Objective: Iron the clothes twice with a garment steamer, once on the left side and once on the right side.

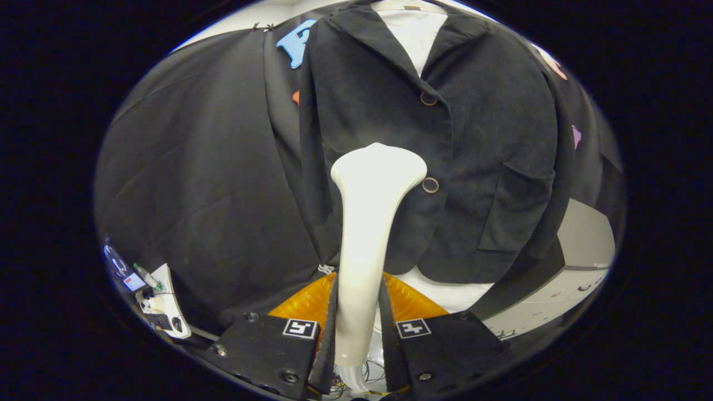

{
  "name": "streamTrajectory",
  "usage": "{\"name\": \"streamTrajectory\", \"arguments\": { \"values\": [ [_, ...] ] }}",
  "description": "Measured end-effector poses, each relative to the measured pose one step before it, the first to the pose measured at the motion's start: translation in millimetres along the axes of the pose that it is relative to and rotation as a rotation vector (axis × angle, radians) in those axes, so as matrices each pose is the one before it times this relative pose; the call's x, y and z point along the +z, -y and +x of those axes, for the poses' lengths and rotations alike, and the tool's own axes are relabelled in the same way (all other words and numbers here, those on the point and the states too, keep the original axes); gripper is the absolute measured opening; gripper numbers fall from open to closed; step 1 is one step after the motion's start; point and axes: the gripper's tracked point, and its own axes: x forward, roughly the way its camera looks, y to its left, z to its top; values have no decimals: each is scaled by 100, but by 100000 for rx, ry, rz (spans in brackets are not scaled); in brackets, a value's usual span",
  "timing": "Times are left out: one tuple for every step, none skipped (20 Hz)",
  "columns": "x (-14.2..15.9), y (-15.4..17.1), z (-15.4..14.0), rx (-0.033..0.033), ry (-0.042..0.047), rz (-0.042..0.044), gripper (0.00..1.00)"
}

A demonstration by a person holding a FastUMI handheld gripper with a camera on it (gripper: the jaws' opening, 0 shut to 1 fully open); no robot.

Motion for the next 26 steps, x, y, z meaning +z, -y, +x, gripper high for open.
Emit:
{"name": "streamTrajectory", "arguments": {
  "values": [
    [-435,119,134,-8,-854,202,38],
    [-556,84,182,149,-1053,113,38],
    [-634,80,196,71,-1068,18,38],
    [-535,0,154,-119,-1122,40,38],
    [-481,70,67,-149,-908,228,38],
    [-358,361,176,-157,-1159,316,38],
    [-404,10,266,-214,-902,298,38],
    [-553,211,417,-310,-885,34,38],
    [-354,246,315,-583,-862,153,38],
    [-359,249,114,-511,-723,401,39],
    [-403,129,191,-499,-800,464,38],
    [-350,131,79,-399,-781,613,38],
    [-265,107,-53,-102,-595,611,38],
    [-298,39,-62,213,-106,678,38],
    [-197,108,-6,224,120,297,38],
    [-238,216,-138,-224,100,424,38],
    [-267,357,-128,-625,-164,253,38],
    [-237,417,-264,-439,3,524,38],
    [-144,471,-301,-315,-91,792,38],
    [-405,325,-226,-384,-185,767,38],
    [-196,679,-361,-315,-40,879,38],
    [-213,653,-285,-363,178,861,39],
    [-132,675,-314,-392,380,770,39],
    [-271,1150,-1261,-741,188,969,38],
    [-250,875,-280,-921,-79,996,38],
    [-223,1026,-511,-736,98,977,38]
  ]
}}
